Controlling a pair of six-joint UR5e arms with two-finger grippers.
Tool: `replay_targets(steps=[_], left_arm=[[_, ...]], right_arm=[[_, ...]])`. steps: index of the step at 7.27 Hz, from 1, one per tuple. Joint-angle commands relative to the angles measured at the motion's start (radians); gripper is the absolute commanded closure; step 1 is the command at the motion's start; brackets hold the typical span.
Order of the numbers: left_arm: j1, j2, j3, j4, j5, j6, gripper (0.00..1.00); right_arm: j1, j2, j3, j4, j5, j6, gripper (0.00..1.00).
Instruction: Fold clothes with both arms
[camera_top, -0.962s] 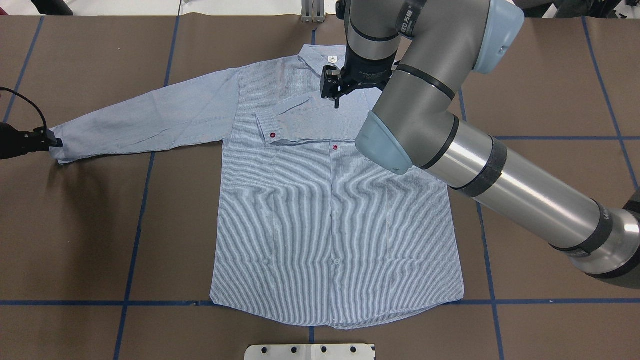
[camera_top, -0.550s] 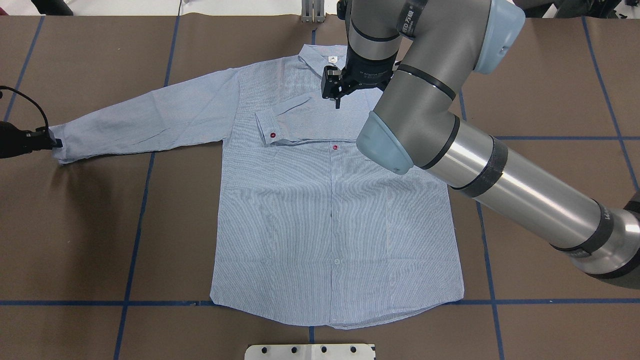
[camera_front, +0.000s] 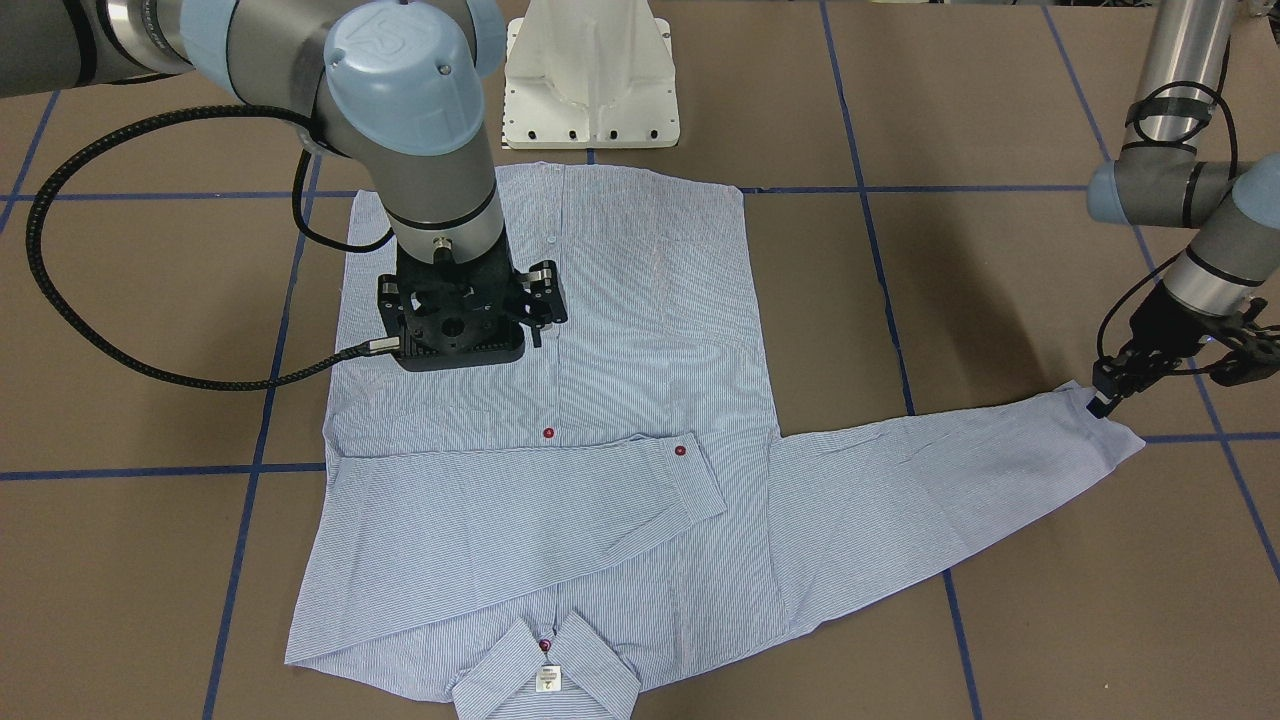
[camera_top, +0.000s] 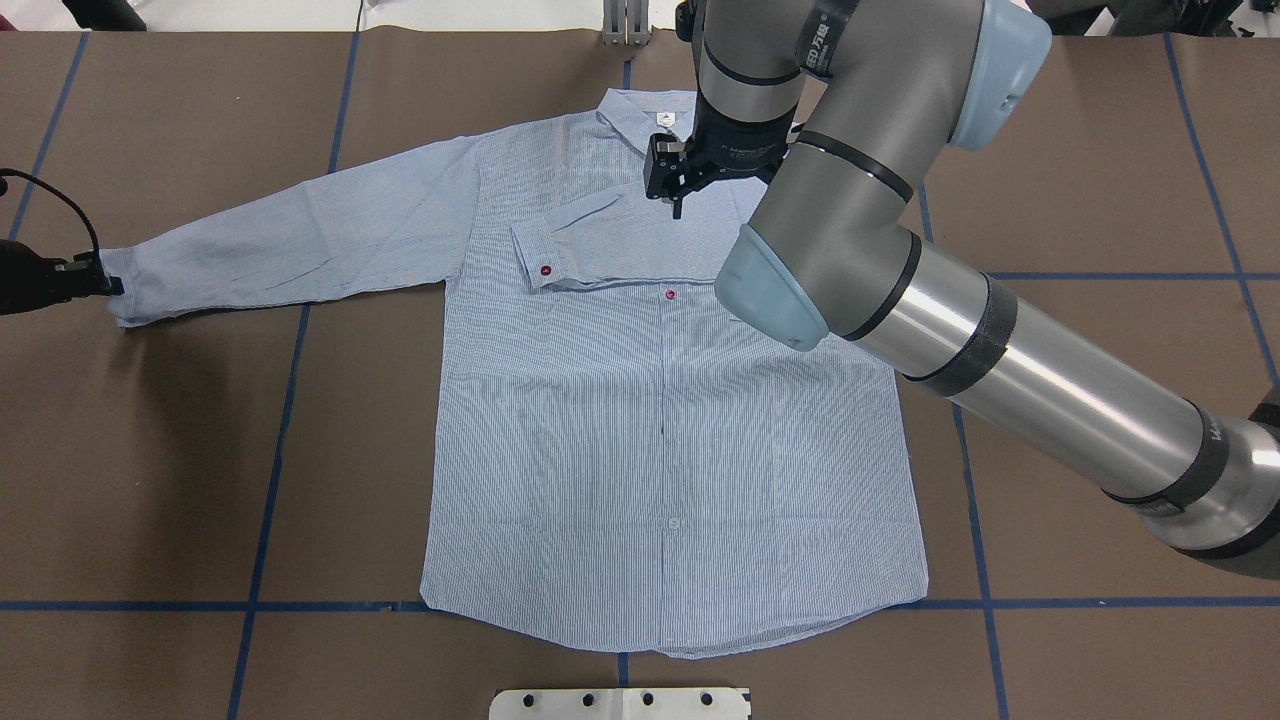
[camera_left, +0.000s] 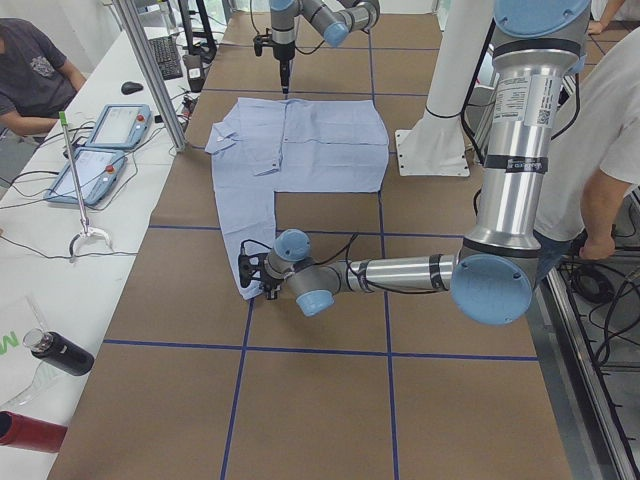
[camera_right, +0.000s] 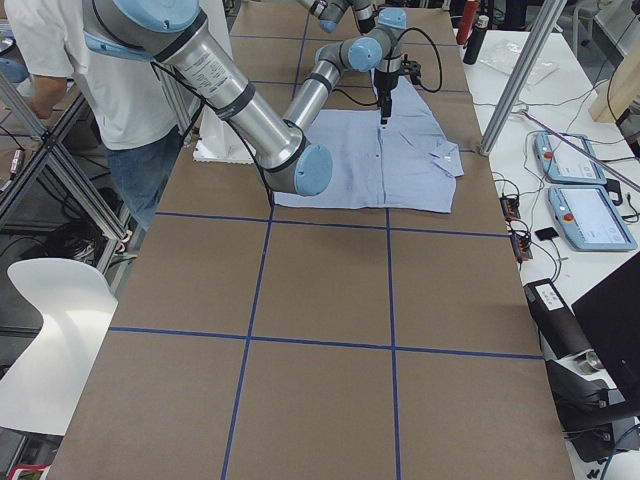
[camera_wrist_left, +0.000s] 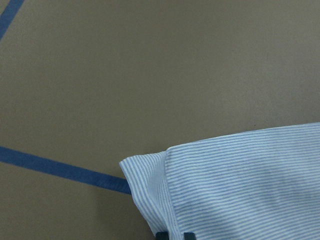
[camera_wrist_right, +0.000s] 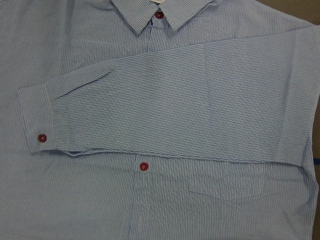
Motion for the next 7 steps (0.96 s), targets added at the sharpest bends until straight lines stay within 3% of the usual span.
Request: replay_targets(steps=[1, 4, 7], left_arm=[[-0.001, 0.000, -0.055, 0.039, -0.018, -0.003, 1.00], [0.001, -0.093, -0.277, 0.411, -0.017, -0.005, 1.00], [0.005, -0.384, -0.399, 0.873, -0.018, -0.059, 1.00]], right_arm=[[0.006, -0.033, 0.036, 0.000, 0.003, -0.003, 0.00], [0.063, -0.151, 0.114, -0.006, 0.032, -0.014, 0.00], [0.133, -0.335, 0.224, -0.011, 0.037, -0.141, 0.00]])
